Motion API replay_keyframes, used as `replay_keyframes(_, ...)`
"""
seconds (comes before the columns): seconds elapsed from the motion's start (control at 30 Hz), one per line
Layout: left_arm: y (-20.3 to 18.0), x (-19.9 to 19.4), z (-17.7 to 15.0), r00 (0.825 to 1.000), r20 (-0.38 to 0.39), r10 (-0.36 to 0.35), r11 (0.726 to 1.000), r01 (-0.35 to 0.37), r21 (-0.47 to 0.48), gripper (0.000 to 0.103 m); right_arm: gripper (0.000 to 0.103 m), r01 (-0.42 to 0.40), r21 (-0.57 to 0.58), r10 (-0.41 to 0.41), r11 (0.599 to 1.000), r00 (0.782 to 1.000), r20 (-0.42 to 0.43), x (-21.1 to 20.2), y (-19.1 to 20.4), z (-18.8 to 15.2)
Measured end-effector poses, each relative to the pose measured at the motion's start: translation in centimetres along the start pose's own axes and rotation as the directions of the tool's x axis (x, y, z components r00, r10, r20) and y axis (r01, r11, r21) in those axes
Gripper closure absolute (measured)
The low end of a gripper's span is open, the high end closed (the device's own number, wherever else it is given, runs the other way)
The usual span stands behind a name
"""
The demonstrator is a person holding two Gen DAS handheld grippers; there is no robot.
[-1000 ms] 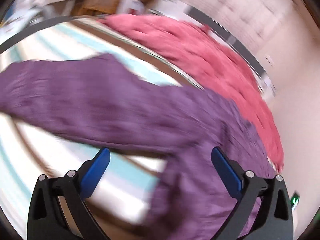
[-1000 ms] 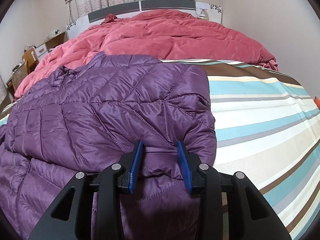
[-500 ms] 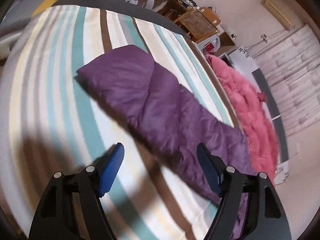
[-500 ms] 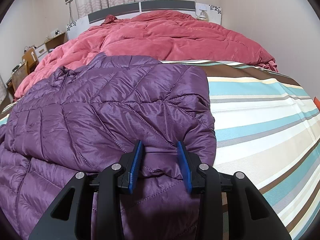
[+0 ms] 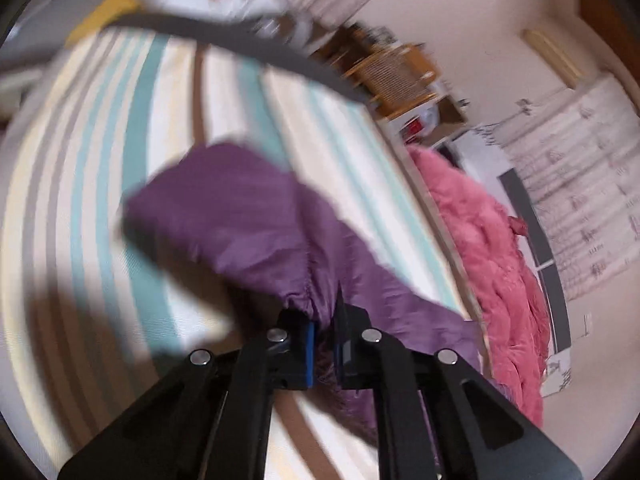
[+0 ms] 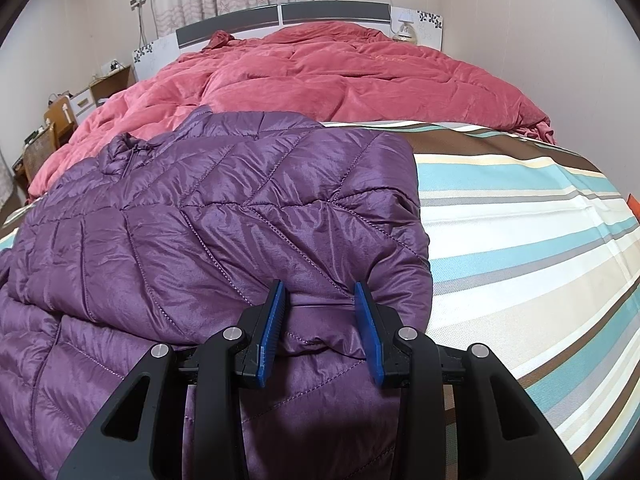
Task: Fold large clothes
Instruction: 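Grasp the other sleeve cuff with the left gripper while the right gripper holds the coat, then fold the sleeve across the coat with the left gripper and release while the right gripper holds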
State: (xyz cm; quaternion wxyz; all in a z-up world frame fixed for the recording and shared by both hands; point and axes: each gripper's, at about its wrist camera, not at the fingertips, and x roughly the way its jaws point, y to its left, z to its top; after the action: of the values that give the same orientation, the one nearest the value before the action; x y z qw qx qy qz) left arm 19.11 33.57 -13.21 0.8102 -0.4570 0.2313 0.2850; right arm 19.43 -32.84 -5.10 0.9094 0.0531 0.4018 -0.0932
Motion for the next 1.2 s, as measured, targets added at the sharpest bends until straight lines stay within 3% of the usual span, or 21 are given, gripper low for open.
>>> replay_keyframes(0.1, -3.7, -2.2, -0.5, 0.996, 0.085, -0.033, 0.993, 0.023, 0.112, 0.097, 0.067, 0.000, 0.000, 0.000, 1.000, 1.000, 0.001, 0.0, 0.0, 0.0)
replay_keyframes(0.2, -7.6, -3.8, -1.3, 0.989, 0.123, -0.087, 0.968, 0.054, 0.245, 0.097, 0.067, -0.003, 0.003, 0.003, 1.000, 1.000, 0.002, 0.0, 0.0, 0.0)
replay_keyframes(0.4, -15.1, -5.4, -5.3, 0.980, 0.093, -0.174, 0.866, 0.107, 0.488, 0.097, 0.067, -0.002, 0.002, 0.002, 1.000, 1.000, 0.003, 0.0, 0.0, 0.0)
replay_keyframes(0.6, -20.6, -7.4, -11.7, 0.973, 0.002, -0.232, 0.711, 0.168, 0.683, 0.097, 0.067, -0.006, 0.005, 0.006, 1.000, 1.000, 0.005, 0.0, 0.0, 0.1)
replay_keyframes(0.63, -21.9, -7.6, -13.2, 0.972, -0.013, -0.233, 0.672, 0.170, 0.721, 0.097, 0.067, -0.006, 0.005, 0.006, 1.000, 1.000, 0.005, 0.0, 0.0, 0.1)
replay_keyframes(0.7, -23.3, -8.4, -15.2, 0.971, -0.024, -0.236, 0.621, 0.170, 0.765, 0.097, 0.067, -0.007, 0.006, 0.007, 1.000, 1.000, 0.006, 0.0, 0.0, 0.1)
replay_keyframes(0.83, -26.9, -9.8, -20.0, 0.964, -0.066, -0.257, 0.489, 0.189, 0.852, 0.097, 0.067, -0.013, 0.011, 0.013, 1.000, 1.000, 0.008, 0.0, -0.1, 0.1)
replay_keyframes(0.93, -28.5, -10.8, -22.9, 0.962, -0.084, -0.261, 0.412, 0.189, 0.891, 0.097, 0.067, -0.015, 0.013, 0.015, 1.000, 1.000, 0.009, 0.1, -0.1, 0.0)
replay_keyframes(1.07, -29.7, -11.8, -25.7, 0.959, -0.106, -0.263, 0.348, 0.197, 0.917, 0.097, 0.067, -0.016, 0.014, 0.015, 1.000, 1.000, 0.010, 0.1, -0.1, 0.1)
replay_keyframes(1.2, -30.8, -12.1, -28.8, 0.954, -0.141, -0.264, 0.252, 0.209, 0.945, 0.097, 0.067, -0.017, 0.015, 0.017, 1.000, 1.000, 0.011, 0.0, -0.2, 0.0)
